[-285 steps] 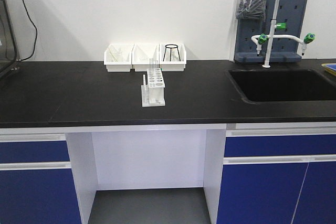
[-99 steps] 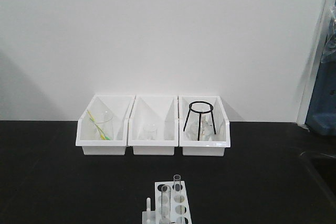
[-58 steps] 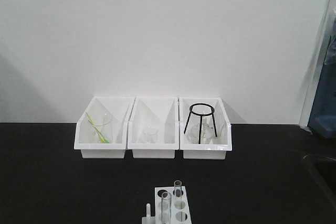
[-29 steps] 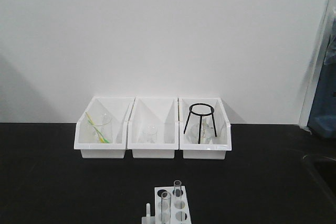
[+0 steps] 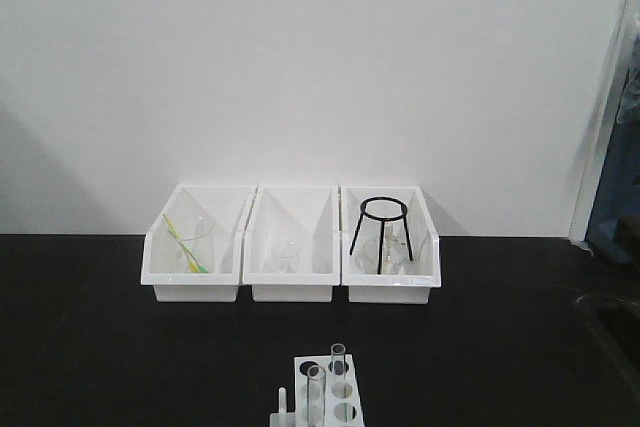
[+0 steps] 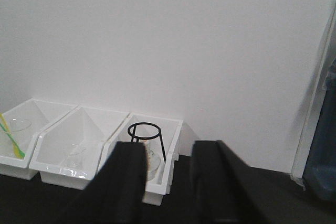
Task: Flip and reinsert test tube from rack
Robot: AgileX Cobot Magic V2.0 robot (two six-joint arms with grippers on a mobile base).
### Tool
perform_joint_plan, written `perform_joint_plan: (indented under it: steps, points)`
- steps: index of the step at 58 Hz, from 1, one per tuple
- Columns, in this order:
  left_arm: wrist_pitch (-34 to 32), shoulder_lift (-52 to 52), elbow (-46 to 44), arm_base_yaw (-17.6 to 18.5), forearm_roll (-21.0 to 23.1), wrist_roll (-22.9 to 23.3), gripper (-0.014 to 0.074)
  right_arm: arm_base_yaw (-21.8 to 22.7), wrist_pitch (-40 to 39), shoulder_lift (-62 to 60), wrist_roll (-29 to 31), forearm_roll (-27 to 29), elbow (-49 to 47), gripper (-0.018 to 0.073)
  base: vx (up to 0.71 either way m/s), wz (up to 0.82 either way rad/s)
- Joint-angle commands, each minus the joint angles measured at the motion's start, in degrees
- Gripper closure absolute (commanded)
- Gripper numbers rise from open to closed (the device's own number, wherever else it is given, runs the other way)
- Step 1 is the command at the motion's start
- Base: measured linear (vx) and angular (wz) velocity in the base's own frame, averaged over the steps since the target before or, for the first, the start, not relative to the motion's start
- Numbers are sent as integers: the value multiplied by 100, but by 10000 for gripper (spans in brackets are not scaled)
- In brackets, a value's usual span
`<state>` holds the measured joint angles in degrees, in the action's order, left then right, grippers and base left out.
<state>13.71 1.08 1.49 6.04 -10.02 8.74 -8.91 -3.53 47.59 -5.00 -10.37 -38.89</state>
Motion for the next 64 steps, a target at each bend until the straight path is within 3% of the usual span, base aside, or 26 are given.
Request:
perform_joint_plan:
  steps: [1, 7, 16, 30, 39, 50, 64]
  points:
    - [-466, 37, -23, 1, 12, 50, 602, 18, -575, -28, -39, -18, -232, 39, 0, 0]
    - [-466, 37, -23, 1, 12, 50, 602, 18, -991, -28, -210, 22, -232, -36, 0, 0]
    - [-466, 37, -23, 1, 12, 50, 602, -86, -1251, 130, -386, -300, -37, -36, 0, 0]
    - [-466, 37, -23, 1, 12, 50, 602, -1446, -2457, 1182, -697, -1089, 1041, 15, 0, 0]
    - [-466, 37, -23, 1, 12, 50, 602, -2086, -3429, 2135, -697, -1123, 1213, 34, 0, 0]
    - [-466, 37, -23, 1, 12, 50, 602, -2166, -4643, 3250, -697, -1064, 1204, 52, 0, 0]
    - [-466, 37, -23, 1, 12, 50, 602, -2166, -5273, 4519, -774, -1122, 643, 71, 0, 0]
